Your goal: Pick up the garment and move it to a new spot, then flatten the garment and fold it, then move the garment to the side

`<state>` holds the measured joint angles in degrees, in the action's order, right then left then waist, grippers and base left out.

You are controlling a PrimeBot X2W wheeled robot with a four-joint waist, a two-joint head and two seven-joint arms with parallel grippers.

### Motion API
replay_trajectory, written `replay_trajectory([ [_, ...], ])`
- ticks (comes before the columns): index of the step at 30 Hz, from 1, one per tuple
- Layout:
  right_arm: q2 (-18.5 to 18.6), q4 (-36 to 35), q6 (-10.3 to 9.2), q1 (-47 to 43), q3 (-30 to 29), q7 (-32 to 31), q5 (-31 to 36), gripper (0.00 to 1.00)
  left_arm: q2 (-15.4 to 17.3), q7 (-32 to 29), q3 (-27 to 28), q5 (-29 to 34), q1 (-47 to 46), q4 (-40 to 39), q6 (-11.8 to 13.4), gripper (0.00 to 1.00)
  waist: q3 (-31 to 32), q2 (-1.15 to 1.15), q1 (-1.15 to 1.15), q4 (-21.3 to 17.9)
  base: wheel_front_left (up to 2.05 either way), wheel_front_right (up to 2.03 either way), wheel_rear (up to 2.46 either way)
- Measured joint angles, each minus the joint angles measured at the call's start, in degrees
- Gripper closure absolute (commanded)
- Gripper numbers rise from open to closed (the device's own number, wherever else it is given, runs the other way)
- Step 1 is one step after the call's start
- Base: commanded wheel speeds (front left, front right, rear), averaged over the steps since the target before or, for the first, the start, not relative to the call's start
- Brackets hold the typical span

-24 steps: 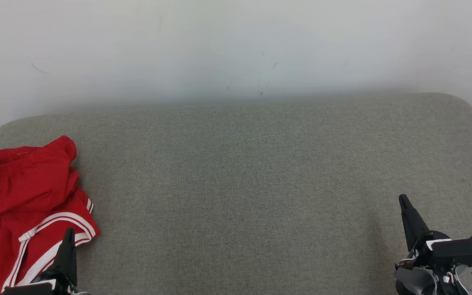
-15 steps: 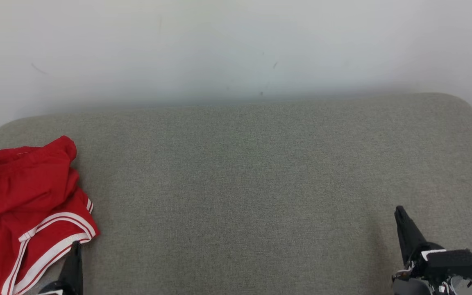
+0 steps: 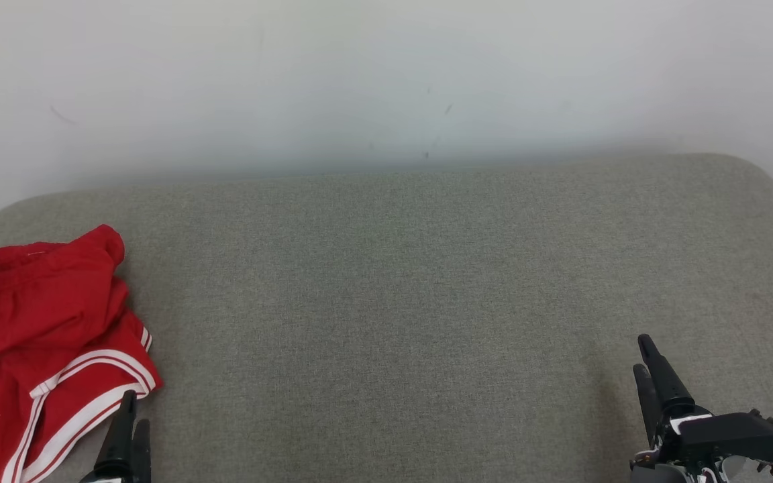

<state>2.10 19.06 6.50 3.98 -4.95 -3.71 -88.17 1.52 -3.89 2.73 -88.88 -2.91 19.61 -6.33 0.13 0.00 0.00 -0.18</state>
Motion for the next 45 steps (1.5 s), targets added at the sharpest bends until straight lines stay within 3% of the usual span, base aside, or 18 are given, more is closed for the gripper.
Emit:
replay_trajectory([
  [22,3.3,-1.1,-4.05,0.5,6.8,4.6,16.9,0.0,2.1,4.5,-3.6,17.7,0.0,-0.6,4.4,0.0,0.4,0.0,0.0,-0.2,0.0,0.0,0.0],
  [40,7.3,-1.8,-7.48,2.0,12.8,8.3,36.1,0.0,2.7,8.8,-4.4,42.7,0.0,-1.2,7.2,0.0,1.0,0.0,0.0,-0.6,0.0,0.0,0.0],
  [45,7.9,-1.6,-8.12,2.6,13.6,8.8,40.0,0.0,2.6,8.8,-4.3,47.1,0.1,-1.2,7.9,0.0,1.1,0.0,0.0,-0.9,0.0,0.0,0.0],
])
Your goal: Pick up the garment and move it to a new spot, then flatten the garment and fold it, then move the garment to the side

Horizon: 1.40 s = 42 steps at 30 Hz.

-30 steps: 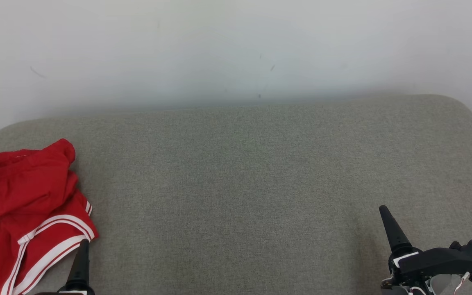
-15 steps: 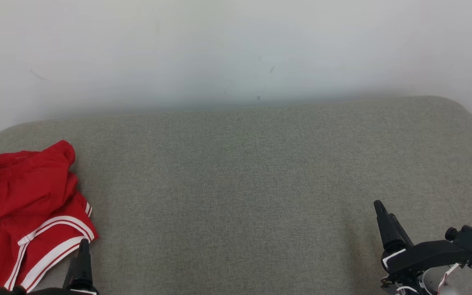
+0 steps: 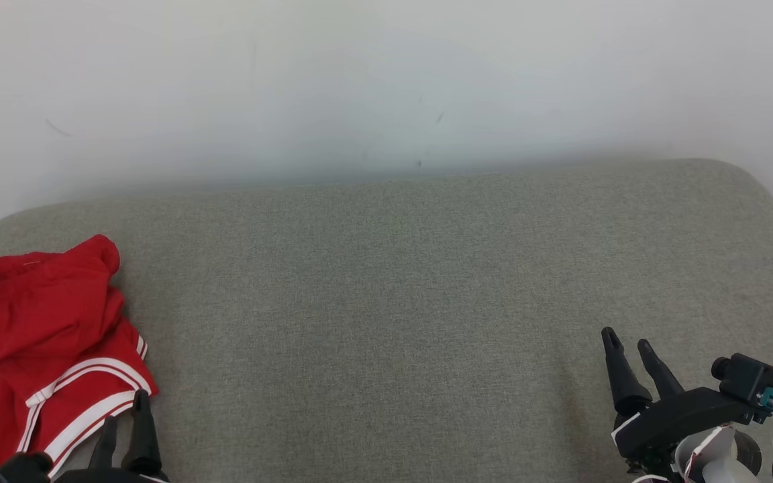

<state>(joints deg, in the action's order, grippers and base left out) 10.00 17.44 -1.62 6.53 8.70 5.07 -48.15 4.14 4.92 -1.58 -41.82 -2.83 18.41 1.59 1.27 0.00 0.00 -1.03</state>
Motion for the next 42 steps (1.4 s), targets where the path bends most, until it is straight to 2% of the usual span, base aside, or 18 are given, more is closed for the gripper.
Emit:
replay_trajectory([
  [20,1.2,1.3,-2.86,0.2,2.8,0.6,16.1,0.0,0.0,-0.1,-1.1,18.8,0.3,-0.9,2.9,0.0,0.5,0.0,0.0,-0.5,0.0,0.0,0.0],
  [38,2.4,1.6,-5.09,1.2,5.5,1.6,29.4,0.0,0.0,0.0,-2.3,33.7,1.6,-3.2,5.1,0.0,1.2,0.0,0.0,-0.9,0.0,0.0,0.0],
  [42,2.5,1.6,-5.52,1.2,5.8,2.1,31.7,0.0,0.0,0.0,-2.3,35.5,2.2,-4.1,5.5,0.0,1.3,0.0,0.0,-0.9,0.0,0.0,0.0],
])
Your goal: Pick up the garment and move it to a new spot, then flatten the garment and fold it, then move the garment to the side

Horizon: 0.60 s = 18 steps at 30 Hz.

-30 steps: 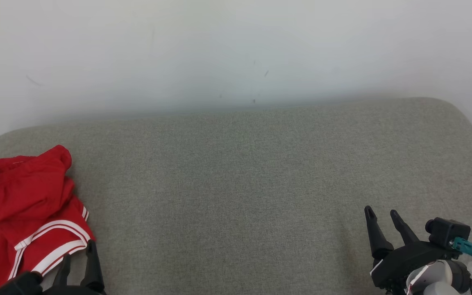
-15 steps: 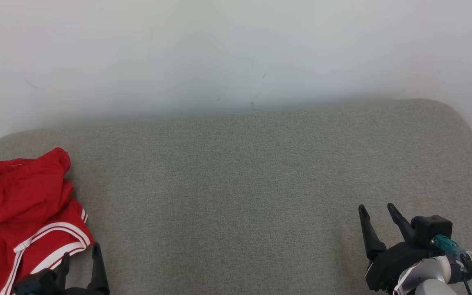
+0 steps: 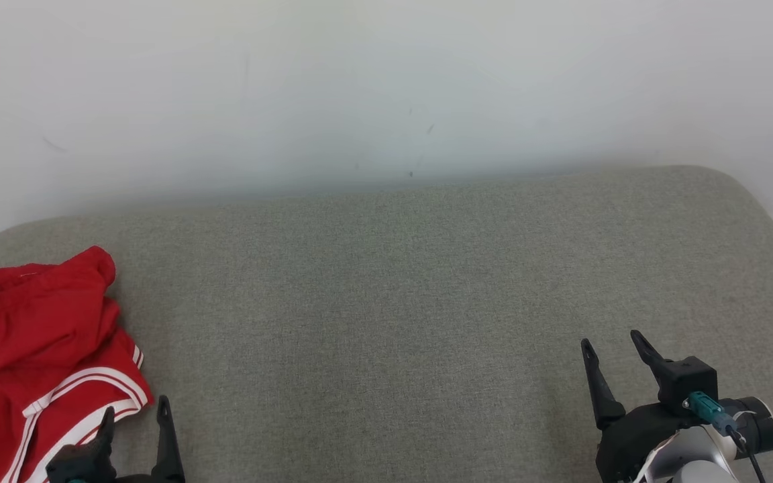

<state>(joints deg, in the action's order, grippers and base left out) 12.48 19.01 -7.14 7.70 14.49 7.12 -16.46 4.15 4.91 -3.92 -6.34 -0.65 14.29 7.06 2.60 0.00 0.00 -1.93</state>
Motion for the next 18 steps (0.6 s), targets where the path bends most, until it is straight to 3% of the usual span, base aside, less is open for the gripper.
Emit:
replay_trajectory([
  [18,-1.5,-0.2,0.0,-0.3,-6.2,0.8,-0.2,0.0,-0.4,-0.8,2.2,0.3,1.8,-2.1,0.0,0.0,0.1,0.0,0.0,-0.2,0.0,0.0,0.0],
])
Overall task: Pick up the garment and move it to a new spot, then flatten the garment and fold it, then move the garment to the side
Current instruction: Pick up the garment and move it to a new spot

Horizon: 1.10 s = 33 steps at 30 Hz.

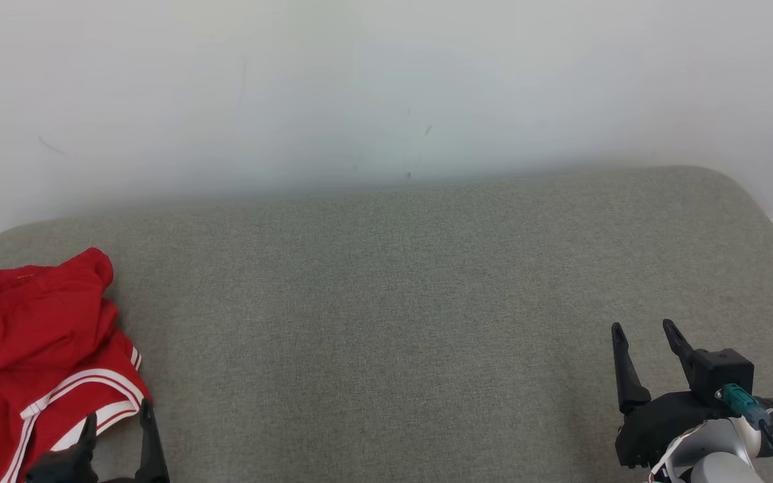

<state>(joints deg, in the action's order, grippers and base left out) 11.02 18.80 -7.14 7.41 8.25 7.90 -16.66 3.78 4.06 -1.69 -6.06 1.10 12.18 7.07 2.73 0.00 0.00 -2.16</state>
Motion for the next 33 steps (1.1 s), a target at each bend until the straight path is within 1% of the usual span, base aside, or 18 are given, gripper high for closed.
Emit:
replay_trajectory([
  [7,0.0,-0.1,0.0,-0.4,-1.2,0.2,0.0,0.0,0.0,-0.4,0.3,0.5,0.1,-0.6,0.0,0.0,0.0,0.0,0.0,0.1,0.0,0.0,0.0],
  [16,-0.7,-0.4,-0.01,-1.3,-1.8,0.3,0.0,0.0,0.0,-0.5,-0.2,2.0,0.1,-2.7,0.0,0.0,-0.1,0.0,0.0,2.1,0.0,0.0,0.0],
  [22,-1.1,-0.5,-0.01,-1.3,-2.0,0.7,-0.5,0.0,0.0,-0.5,-0.5,2.6,-0.1,-3.5,0.0,0.0,-0.2,0.0,0.0,5.2,0.0,0.0,0.0],
  [33,-1.4,-0.3,0.1,-1.3,-1.6,0.7,-0.8,0.0,0.0,-1.0,1.5,4.2,-0.2,-3.8,0.0,0.0,0.1,0.0,0.0,12.0,0.0,0.0,0.0],
])
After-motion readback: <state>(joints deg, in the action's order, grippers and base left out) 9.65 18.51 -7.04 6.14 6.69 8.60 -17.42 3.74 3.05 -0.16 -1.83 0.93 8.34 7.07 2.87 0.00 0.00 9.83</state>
